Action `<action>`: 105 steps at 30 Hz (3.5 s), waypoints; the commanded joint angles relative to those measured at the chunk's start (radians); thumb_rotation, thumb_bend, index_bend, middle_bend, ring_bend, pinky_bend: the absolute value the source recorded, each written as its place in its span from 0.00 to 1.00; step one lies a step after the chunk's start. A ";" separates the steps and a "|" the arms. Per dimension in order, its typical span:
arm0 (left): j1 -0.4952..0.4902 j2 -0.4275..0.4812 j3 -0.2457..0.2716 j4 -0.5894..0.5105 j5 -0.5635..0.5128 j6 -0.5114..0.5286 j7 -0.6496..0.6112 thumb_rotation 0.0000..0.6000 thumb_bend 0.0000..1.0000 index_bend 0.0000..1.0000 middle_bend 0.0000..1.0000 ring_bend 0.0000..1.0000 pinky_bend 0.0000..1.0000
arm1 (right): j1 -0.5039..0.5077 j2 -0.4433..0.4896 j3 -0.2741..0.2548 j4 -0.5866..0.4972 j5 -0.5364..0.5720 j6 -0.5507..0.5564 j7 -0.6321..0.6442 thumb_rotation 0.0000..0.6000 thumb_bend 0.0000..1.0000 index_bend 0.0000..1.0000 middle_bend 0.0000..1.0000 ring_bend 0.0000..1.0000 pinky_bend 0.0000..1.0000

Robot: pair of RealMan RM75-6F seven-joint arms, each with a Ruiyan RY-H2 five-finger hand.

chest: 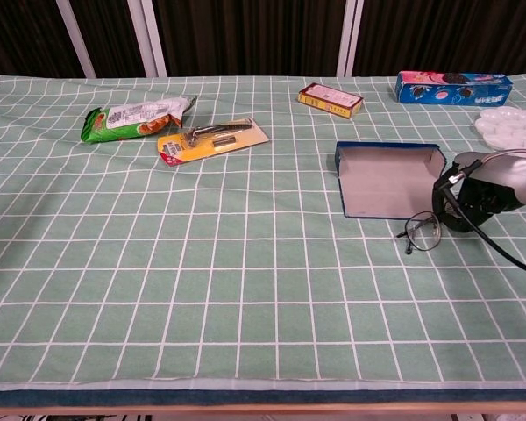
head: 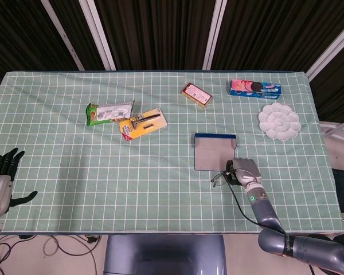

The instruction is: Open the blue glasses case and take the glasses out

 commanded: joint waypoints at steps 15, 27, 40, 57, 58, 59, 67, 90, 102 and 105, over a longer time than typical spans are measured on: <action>0.000 0.000 0.001 0.000 0.007 0.003 -0.004 1.00 0.01 0.01 0.00 0.00 0.00 | 0.011 0.022 0.052 -0.107 0.011 0.064 -0.009 1.00 0.58 0.60 0.93 0.96 1.00; -0.004 0.002 0.003 0.003 0.013 -0.004 -0.019 1.00 0.01 0.01 0.00 0.00 0.00 | 0.082 -0.059 0.115 -0.209 0.093 0.154 -0.097 1.00 0.58 0.61 0.93 0.96 1.00; -0.010 0.011 0.007 0.009 0.017 -0.022 -0.045 1.00 0.01 0.01 0.00 0.00 0.00 | 0.210 -0.299 0.171 -0.083 0.193 0.216 -0.207 1.00 0.59 0.62 0.93 0.96 1.00; -0.007 0.026 0.003 0.004 -0.005 -0.031 -0.077 1.00 0.01 0.01 0.00 0.00 0.00 | 0.279 -0.525 0.213 0.146 0.231 0.224 -0.267 1.00 0.42 0.35 0.93 0.96 1.00; -0.006 0.026 0.003 0.004 -0.004 -0.031 -0.077 1.00 0.01 0.01 0.00 0.00 0.00 | 0.278 -0.527 0.213 0.147 0.227 0.226 -0.268 1.00 0.39 0.27 0.93 0.96 1.00; -0.006 0.026 0.003 0.004 -0.004 -0.031 -0.078 1.00 0.01 0.01 0.00 0.00 0.00 | 0.276 -0.528 0.214 0.147 0.223 0.229 -0.269 1.00 0.35 0.19 0.93 0.96 1.00; -0.004 0.025 0.002 0.003 -0.004 -0.026 -0.078 1.00 0.01 0.01 0.00 0.00 0.00 | 0.264 -0.513 0.226 0.102 0.161 0.267 -0.276 1.00 0.20 0.00 0.93 0.96 1.00; 0.003 0.010 0.007 0.013 0.015 0.005 -0.020 1.00 0.01 0.01 0.00 0.00 0.00 | -0.030 0.057 0.090 -0.428 -0.140 0.432 -0.186 1.00 0.13 0.00 0.30 0.35 0.51; 0.013 0.016 0.023 0.000 0.021 0.019 0.092 1.00 0.01 0.00 0.00 0.00 0.00 | -0.307 0.366 -0.149 -0.382 -0.557 0.530 0.077 1.00 0.03 0.00 0.00 0.00 0.29; 0.017 0.015 0.024 0.001 0.023 0.028 0.103 1.00 0.01 0.00 0.00 0.00 0.00 | -0.364 0.369 -0.193 -0.318 -0.629 0.568 0.118 1.00 0.03 0.00 0.00 0.00 0.29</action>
